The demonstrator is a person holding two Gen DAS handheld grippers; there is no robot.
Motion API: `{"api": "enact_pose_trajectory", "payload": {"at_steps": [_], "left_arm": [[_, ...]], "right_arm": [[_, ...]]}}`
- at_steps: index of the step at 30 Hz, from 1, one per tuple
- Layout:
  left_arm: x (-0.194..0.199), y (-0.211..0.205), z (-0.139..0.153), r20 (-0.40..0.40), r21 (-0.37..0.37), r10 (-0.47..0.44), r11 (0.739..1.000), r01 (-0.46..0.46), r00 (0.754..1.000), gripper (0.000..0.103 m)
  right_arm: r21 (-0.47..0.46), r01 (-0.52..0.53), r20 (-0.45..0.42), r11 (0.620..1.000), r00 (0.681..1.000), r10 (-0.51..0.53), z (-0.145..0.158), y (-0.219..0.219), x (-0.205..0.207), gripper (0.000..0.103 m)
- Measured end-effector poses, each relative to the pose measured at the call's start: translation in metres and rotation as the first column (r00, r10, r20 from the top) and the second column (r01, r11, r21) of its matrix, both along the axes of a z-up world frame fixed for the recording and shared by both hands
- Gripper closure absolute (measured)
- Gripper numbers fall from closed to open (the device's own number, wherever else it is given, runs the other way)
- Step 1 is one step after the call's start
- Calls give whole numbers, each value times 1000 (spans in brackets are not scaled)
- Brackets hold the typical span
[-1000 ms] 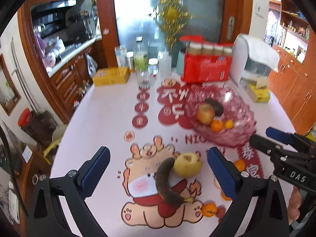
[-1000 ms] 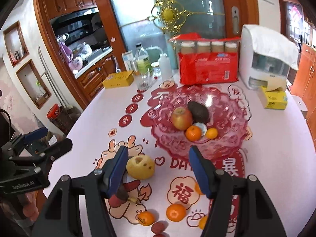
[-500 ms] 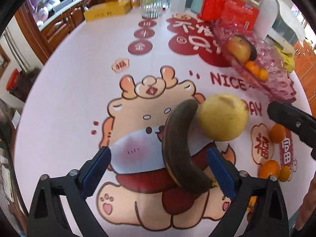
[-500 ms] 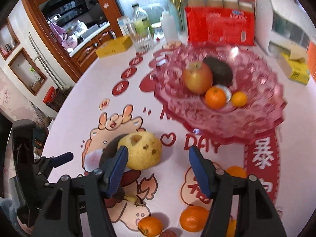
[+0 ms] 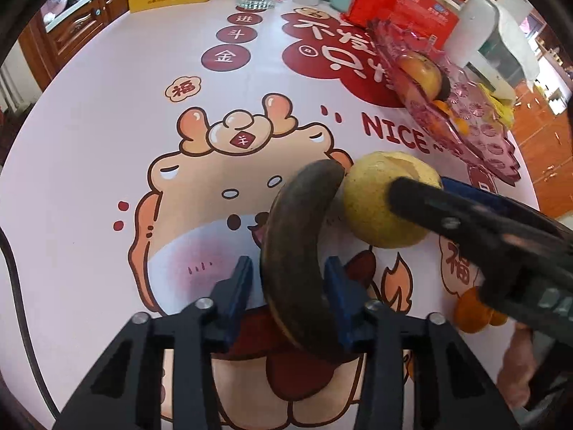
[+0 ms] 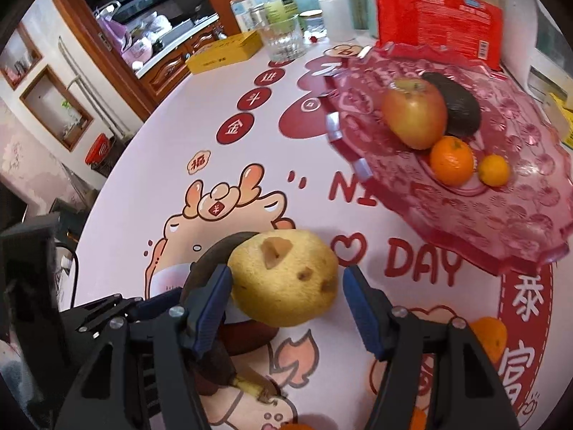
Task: Organize fruits
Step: 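Grasp the dark banana with the left tool while the right tool grasps the yellow pear, then carry the banana and pear into the pink bowl and open both tools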
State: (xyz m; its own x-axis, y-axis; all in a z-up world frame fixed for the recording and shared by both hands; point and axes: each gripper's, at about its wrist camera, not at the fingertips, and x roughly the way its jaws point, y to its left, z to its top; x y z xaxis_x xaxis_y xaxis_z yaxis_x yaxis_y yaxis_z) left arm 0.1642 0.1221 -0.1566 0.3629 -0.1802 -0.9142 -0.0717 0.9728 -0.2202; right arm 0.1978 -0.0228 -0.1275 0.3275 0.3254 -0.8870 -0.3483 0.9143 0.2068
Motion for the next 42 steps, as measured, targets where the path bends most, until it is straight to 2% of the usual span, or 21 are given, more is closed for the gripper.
{"api": "enact_pose_trajectory", "payload": {"at_steps": [2,8,12,18,27,29,35,42], "left_arm": [[-1,-1,2,9,4,-12,1000,12,1000,68],[-1,4,1,-1,-28,-14,1000,14,1000,68],[1,2,-1,-5,-23,-23,999,23,1000,67],[6,-2,-2,-9,-4,-30,1000,30,999,66],[11,-11,0,9,73,-23,997,22,1000,73],[9,-12,2,11,63,-24,998,23,1000,73],[-2,-26,31,78,58,-51,997,47,996,74],[-9,-40,90,166,42,-75,997,69,983,73]], "right_arm": [[-25,-12,1,1000,1000,12,-5,6,1,32],[-70,-29,5,997,1000,30,-17,18,8,26],[-87,-39,-75,995,997,32,-35,22,16,27],[-125,-23,-42,992,999,18,-30,14,8,28],[-62,95,-29,994,995,-97,-8,-33,-6,28],[-53,108,-20,993,994,-109,-2,-40,-10,28],[-18,143,26,990,989,-142,24,-59,-24,28],[25,173,98,985,980,-174,69,-79,-38,28]]}}
